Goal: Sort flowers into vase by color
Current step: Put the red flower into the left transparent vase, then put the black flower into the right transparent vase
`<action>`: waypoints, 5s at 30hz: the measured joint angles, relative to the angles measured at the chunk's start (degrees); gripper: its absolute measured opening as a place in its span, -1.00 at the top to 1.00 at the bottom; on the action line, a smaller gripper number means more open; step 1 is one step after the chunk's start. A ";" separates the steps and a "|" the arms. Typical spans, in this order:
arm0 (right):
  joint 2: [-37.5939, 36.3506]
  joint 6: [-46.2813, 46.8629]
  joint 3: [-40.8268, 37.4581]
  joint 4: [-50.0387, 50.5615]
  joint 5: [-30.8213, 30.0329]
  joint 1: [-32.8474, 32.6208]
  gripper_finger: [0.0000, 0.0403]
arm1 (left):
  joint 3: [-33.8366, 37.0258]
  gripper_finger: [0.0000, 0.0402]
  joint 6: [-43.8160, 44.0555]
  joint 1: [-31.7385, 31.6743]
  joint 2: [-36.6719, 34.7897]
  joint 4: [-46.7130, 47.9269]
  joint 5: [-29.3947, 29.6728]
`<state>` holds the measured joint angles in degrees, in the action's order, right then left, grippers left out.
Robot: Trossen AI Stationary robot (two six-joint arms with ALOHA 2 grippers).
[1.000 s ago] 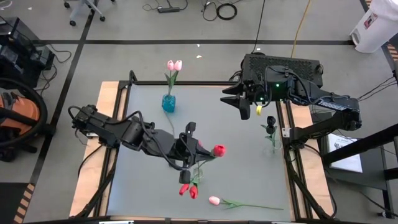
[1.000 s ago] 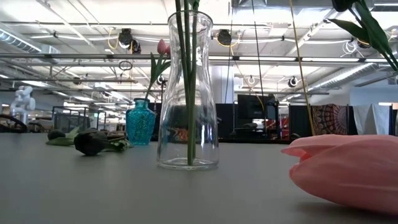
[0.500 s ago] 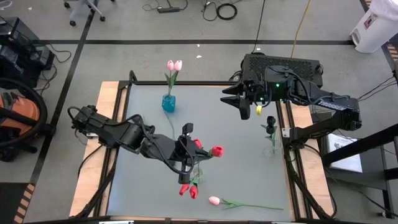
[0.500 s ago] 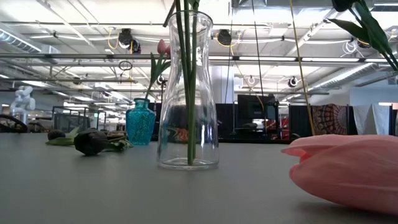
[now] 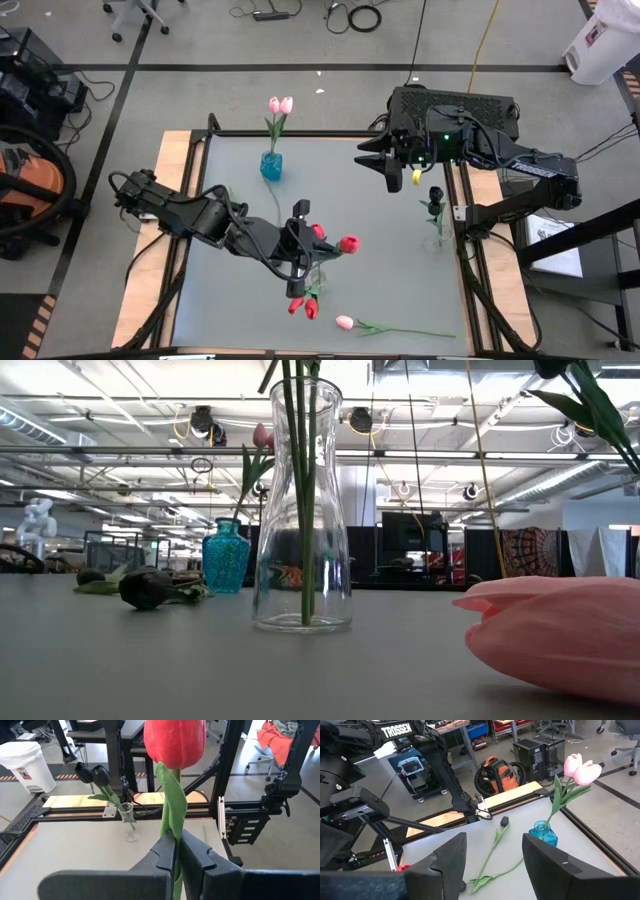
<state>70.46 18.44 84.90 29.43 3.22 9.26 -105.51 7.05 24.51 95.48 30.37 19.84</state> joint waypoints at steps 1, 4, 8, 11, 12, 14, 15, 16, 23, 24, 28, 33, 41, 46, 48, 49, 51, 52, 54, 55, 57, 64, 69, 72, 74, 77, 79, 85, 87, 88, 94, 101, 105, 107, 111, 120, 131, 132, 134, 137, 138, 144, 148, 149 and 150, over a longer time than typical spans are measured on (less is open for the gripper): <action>0.00 -0.02 0.00 0.00 0.00 0.00 0.08 | 0.00 0.90 0.00 0.00 0.00 0.00 0.00; 0.00 -0.02 0.00 0.00 -0.01 0.02 0.08 | 0.00 0.90 0.00 -0.07 0.00 -0.07 0.00; 0.00 -0.02 0.00 0.00 -0.02 0.02 0.08 | 0.00 0.90 -0.01 -0.04 0.00 -0.75 -0.02; 0.00 -0.04 0.00 0.00 0.00 0.00 0.08 | 0.00 0.90 -0.35 -0.04 0.00 -1.27 -0.02; 0.00 -0.04 0.00 -0.02 -0.02 0.00 0.08 | 0.00 0.90 -0.35 -0.04 0.00 -1.27 -0.02; 0.00 -0.04 0.00 -0.01 -0.02 0.01 0.08 | 0.00 0.90 -0.57 0.04 0.00 -1.27 -0.08; 0.00 -0.04 0.00 -0.01 -0.02 0.00 0.08 | 0.00 0.90 -1.15 0.08 0.00 -1.29 -0.27; 0.00 -0.04 0.00 -0.02 -0.02 0.01 0.08 | 0.00 0.90 -1.45 0.19 0.00 -1.39 -0.31; 0.00 -0.04 0.00 0.00 -0.02 0.00 0.08 | 0.00 0.90 -2.45 0.28 0.00 -1.42 -2.50; 0.00 -0.04 0.00 -0.02 -0.02 0.00 0.08 | 0.00 0.90 -2.92 0.26 0.00 -1.42 -2.98; 0.00 -0.04 0.00 0.00 -0.02 0.00 0.08 | 0.00 0.90 -3.53 0.26 0.00 -1.40 -4.50; 0.00 -0.04 0.00 -0.01 -0.02 0.00 0.08 | 3.67 0.90 -4.60 -0.19 -1.41 -5.35 -5.88; 0.00 -0.04 0.00 -0.17 -0.02 0.00 0.08 | 13.06 0.90 -3.32 -0.87 -5.63 -15.41 -7.73; 0.00 -0.04 0.00 -0.53 -0.02 0.00 0.08 | 14.12 0.90 -4.61 -1.04 -6.09 -16.90 -7.72; 0.00 -0.04 0.00 -0.52 -0.02 0.00 0.08 | 14.95 0.90 -4.86 -1.38 -6.18 -18.70 -7.79; 0.00 -0.04 0.00 -0.55 -0.02 0.02 0.08 | 15.60 0.90 -4.83 -1.47 -6.30 -19.76 -8.07; 0.00 -0.04 0.00 -0.55 -0.02 0.01 0.08 | 17.53 0.90 -4.50 -1.62 -6.85 -21.70 -8.81; 0.00 -0.04 0.00 -0.55 -0.02 0.02 0.08 | 18.33 0.90 -4.39 -1.62 -7.10 -22.70 -9.04; 0.00 -0.04 0.00 -0.53 0.00 0.02 0.08 | 19.26 0.90 -4.34 -1.66 -7.48 -23.50 -9.09; 0.00 -0.04 0.00 -0.53 -0.02 0.01 0.08 | 19.45 0.90 -4.10 -1.66 -7.57 -23.84 -9.11; 0.00 -0.04 0.00 -0.54 -0.02 0.01 0.08 | 19.76 0.90 -3.55 -1.66 -7.87 -23.78 -9.11; 0.00 -0.04 0.00 -0.52 -0.02 0.01 0.08 | 21.66 0.90 -2.93 -1.95 -8.46 -23.87 -9.16; 0.00 -0.04 0.00 -0.50 -0.01 0.01 0.08 | 21.68 0.90 -2.93 -1.95 -8.57 -24.03 -9.16; 0.00 -0.04 0.00 -0.50 -0.02 0.02 0.08 | 21.68 0.90 -2.93 -1.95 -8.57 -24.00 -9.16; 0.00 -0.04 0.00 -0.50 -0.02 0.02 0.08 | 21.68 0.90 -2.89 -1.95 -8.57 -24.00 -9.16; 0.00 -0.04 0.00 -0.50 -0.02 0.02 0.08 | 21.68 0.90 -2.86 -1.95 -8.57 -23.87 -9.16; 0.00 -0.04 0.00 -0.50 -0.02 0.00 0.08 | 21.68 0.90 -2.86 -1.95 -8.57 -23.87 -9.16; 0.00 -0.04 0.00 -0.48 -0.02 0.01 0.08 | 21.68 0.90 -2.80 -1.95 -8.57 -23.87 -9.16; 0.00 -0.04 0.00 -0.48 -0.02 0.02 0.08 | 21.68 0.90 -2.16 -1.95 -8.58 -23.87 -9.16; 0.00 -0.04 0.00 -0.48 0.00 0.02 0.08 | 21.68 0.90 -1.47 -1.95 -8.57 -23.87 -9.16; 0.00 -0.04 0.00 -0.48 -0.02 0.02 0.08 | 21.68 0.74 -1.18 -1.95 -8.57 -23.86 -9.06; 0.00 -0.04 0.00 -0.48 -0.02 0.01 0.08 | 21.68 0.41 0.40 -1.95 -8.57 -23.36 -8.61; 0.00 -0.04 0.00 -0.48 -0.02 0.00 0.08 | 21.66 0.29 1.70 -1.95 -8.57 -22.64 -8.46; 0.00 -0.05 0.00 -0.48 -0.02 0.00 0.08 | 21.66 0.25 1.72 -1.95 -8.57 -22.09 -8.44; 0.00 -0.04 0.00 -0.48 -0.02 0.02 0.08 | 21.65 0.24 1.73 -1.95 -8.59 -22.13 -8.44; 0.00 -0.04 0.00 -0.46 -0.01 0.00 0.08 | 21.56 0.24 1.70 -1.95 -9.21 -22.24 -7.23; 0.00 -0.04 0.00 -0.50 -0.02 0.02 0.08 | 16.19 0.24 1.38 -1.95 -9.53 -21.83 -5.65; 0.00 -0.05 0.00 -0.50 -0.02 0.02 0.08 | 15.45 0.24 1.18 -1.95 -9.57 -21.37 -5.20; 0.00 -0.05 0.00 -0.50 -0.02 0.00 0.08 | 14.08 0.24 1.25 -1.95 -9.79 -19.61 -4.40; 0.00 -0.04 0.00 -0.50 -0.02 0.00 0.08 | 11.88 0.24 2.10 -1.95 -10.56 -15.70 -2.73; 0.00 -0.05 0.00 -0.50 -0.02 0.00 0.08 | 11.11 0.24 2.99 -1.95 -11.08 -13.97 -1.46; 0.00 -0.04 0.00 -0.50 -0.02 0.00 0.08 | 9.70 0.25 7.83 -1.95 -15.78 -6.72 6.49; 0.00 -0.05 -0.01 -0.52 -0.01 0.02 0.08 | 9.70 0.25 14.88 -1.95 -19.14 -2.13 8.56; 0.00 -0.05 0.00 -0.51 -0.02 0.00 0.08 | 9.67 0.25 17.06 -1.95 -20.00 -0.53 8.79; 0.00 -0.05 0.00 -0.52 -0.02 0.01 0.08 | 9.66 0.25 19.06 -1.95 -20.78 1.75 8.93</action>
<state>70.46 18.38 84.90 28.91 3.20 9.26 -95.85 26.11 22.57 74.71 32.12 28.77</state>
